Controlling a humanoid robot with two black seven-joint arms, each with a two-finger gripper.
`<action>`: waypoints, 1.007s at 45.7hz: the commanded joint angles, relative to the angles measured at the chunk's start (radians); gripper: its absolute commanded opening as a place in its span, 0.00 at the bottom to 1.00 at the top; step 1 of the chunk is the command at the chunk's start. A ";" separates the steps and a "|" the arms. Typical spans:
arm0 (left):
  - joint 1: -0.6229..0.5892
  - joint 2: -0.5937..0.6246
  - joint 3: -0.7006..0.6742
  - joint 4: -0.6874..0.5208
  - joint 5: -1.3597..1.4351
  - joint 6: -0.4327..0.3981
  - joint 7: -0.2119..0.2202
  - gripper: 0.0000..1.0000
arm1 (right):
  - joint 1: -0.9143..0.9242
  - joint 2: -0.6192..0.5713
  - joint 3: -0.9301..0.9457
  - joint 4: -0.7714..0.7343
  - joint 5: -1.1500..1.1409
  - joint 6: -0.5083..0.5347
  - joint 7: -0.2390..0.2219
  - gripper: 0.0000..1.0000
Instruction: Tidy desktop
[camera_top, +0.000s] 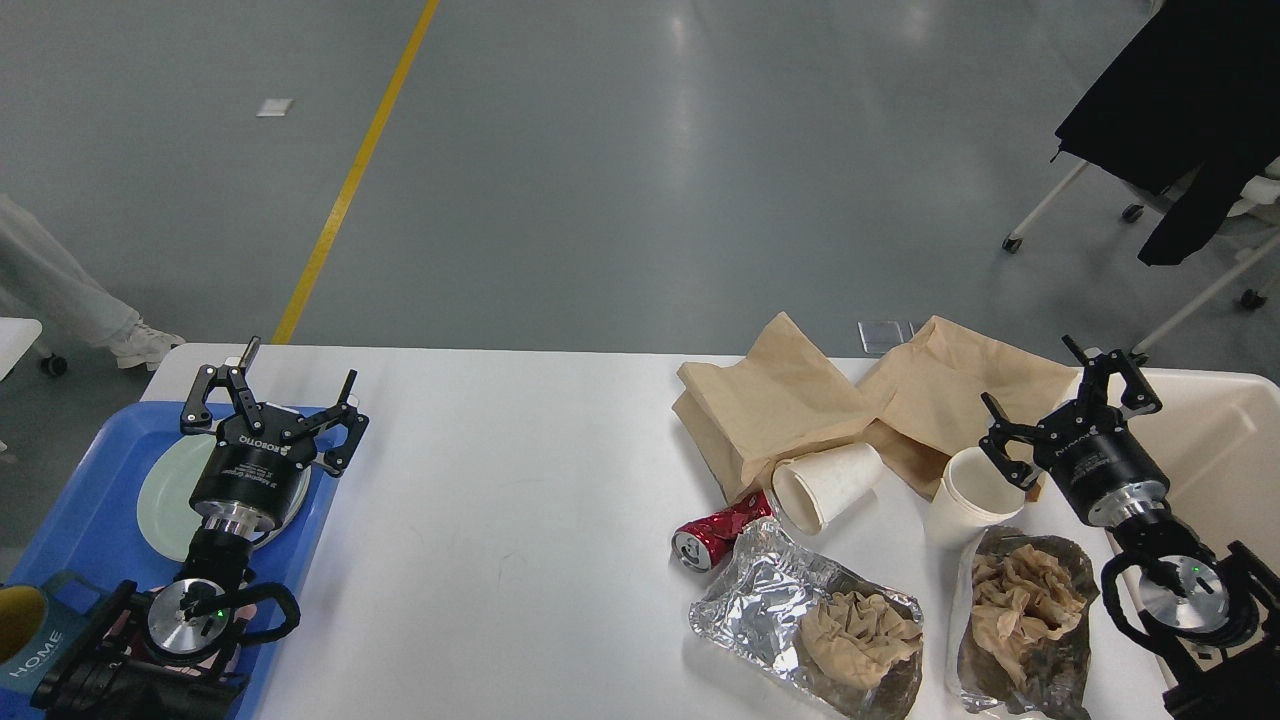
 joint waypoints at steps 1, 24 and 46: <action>0.000 0.002 0.000 0.000 0.000 0.000 -0.002 0.97 | 0.019 0.000 -0.008 -0.014 0.004 -0.018 0.001 1.00; 0.000 0.000 0.000 0.000 0.000 0.000 0.000 0.97 | 0.376 -0.477 -0.794 0.006 0.012 0.148 0.012 1.00; 0.000 0.000 0.000 0.000 0.000 0.000 0.002 0.97 | 1.376 -0.385 -2.222 0.008 0.024 0.277 -0.001 1.00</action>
